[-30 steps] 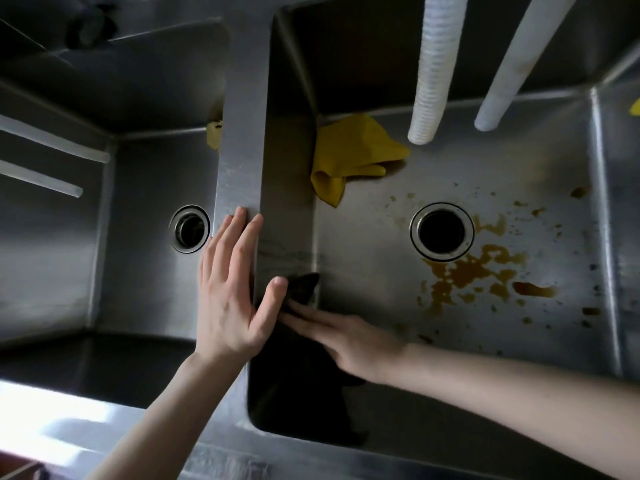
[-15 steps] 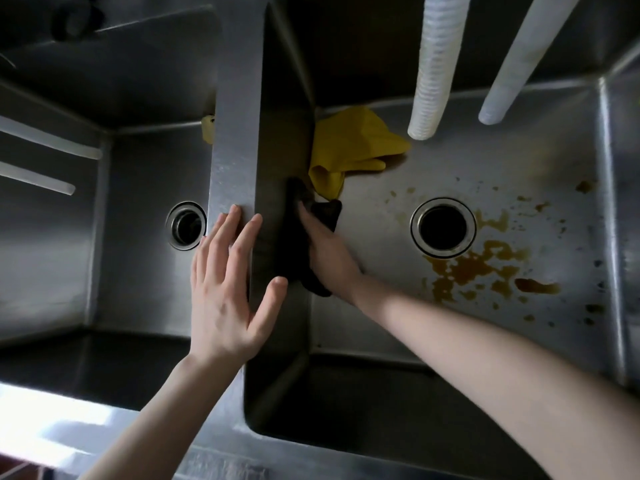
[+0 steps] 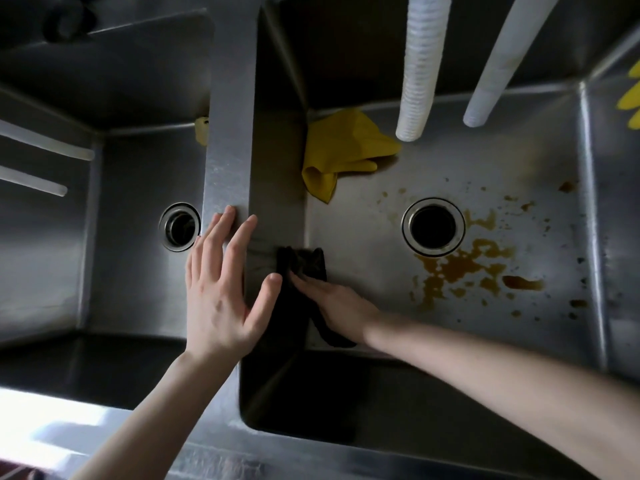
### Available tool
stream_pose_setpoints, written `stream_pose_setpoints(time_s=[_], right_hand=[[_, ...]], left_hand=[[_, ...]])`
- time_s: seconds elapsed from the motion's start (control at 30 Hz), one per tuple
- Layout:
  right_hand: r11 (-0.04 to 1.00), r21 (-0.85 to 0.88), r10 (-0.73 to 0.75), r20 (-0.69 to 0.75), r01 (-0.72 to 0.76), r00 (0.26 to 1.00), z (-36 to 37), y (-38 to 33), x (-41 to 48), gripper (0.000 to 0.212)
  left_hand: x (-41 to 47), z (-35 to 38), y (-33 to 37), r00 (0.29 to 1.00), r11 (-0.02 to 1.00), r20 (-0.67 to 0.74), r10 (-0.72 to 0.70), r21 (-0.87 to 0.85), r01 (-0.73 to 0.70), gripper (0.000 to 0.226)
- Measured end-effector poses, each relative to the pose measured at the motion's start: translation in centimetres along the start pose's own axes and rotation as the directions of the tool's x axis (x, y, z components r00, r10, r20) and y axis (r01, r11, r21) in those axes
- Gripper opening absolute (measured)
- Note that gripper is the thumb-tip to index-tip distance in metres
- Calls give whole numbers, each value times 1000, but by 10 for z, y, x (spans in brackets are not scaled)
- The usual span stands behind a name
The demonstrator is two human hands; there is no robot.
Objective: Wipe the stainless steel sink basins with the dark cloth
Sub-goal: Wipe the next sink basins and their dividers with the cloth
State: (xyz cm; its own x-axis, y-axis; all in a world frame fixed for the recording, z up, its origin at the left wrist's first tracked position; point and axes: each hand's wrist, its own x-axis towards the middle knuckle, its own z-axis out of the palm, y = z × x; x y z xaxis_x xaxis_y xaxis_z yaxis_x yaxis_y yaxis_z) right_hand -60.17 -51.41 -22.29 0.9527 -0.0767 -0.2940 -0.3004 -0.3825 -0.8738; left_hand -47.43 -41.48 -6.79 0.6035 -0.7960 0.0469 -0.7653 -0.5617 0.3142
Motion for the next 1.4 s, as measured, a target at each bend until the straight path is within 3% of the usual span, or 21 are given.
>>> stream_pose_setpoints(time_s=[0.07, 0.13, 0.23, 0.3, 0.47, 0.57, 0.7, 0.8, 1.0, 1.07, 1.17, 1.3, 1.4], right_hand=[[997, -75, 15, -32, -17, 999, -18, 5, 1, 86], [993, -21, 109, -188, -115, 976, -33, 4, 1, 81], [978, 85, 207, -500, -191, 841, -49, -3, 11, 67], [966, 138, 259, -544, -219, 798, -50, -5, 26, 64], [972, 145, 222, -290, -186, 931, -14, 3, 76, 69], [952, 232, 251, -230, -197, 940, 8, 5, 83, 69], [953, 95, 295, -62, -289, 953, 8, -7, 31, 66], [964, 67, 253, 84, -259, 964, 23, -23, -6, 66], [983, 123, 138, -9, -135, 990, -6, -19, 1, 58], [986, 123, 115, -32, -110, 993, -9, -16, 4, 52], [994, 32, 103, 103, -107, 989, 2, -9, 0, 43], [981, -191, 91, 243, -44, 966, 24, 10, -5, 46], [913, -392, 113, 518, 118, 848, 44, 18, -18, 47]], left_hand=[[0, 0, 0, 1000, 1000, -5, 0, 1, 0, 64], [0, 0, 0, 1000, 1000, -4, -1, 1, 1, 63], [0, 0, 0, 1000, 1000, 2, -7, -4, 7, 63], [0, 0, 0, 1000, 1000, 4, -3, -4, 3, 63], [-1, 1, -1, 1000, 1000, -11, 2, 3, -2, 63], [0, 1, 0, 1000, 1000, -8, 1, 2, -1, 63], [0, 0, 1, 1000, 1000, -2, -8, 2, 8, 63], [-1, 0, 0, 1000, 1000, -6, -10, -6, 10, 63], [-1, 0, -1, 1000, 1000, -25, 6, -14, -6, 62], [-1, 0, -1, 999, 1000, -34, 5, -22, -6, 61], [-1, 0, 0, 999, 999, -42, 5, -32, -6, 61], [-2, 1, -1, 999, 999, -48, 1, -33, -2, 61], [-1, 1, -1, 999, 999, -47, 8, -34, -10, 61]])
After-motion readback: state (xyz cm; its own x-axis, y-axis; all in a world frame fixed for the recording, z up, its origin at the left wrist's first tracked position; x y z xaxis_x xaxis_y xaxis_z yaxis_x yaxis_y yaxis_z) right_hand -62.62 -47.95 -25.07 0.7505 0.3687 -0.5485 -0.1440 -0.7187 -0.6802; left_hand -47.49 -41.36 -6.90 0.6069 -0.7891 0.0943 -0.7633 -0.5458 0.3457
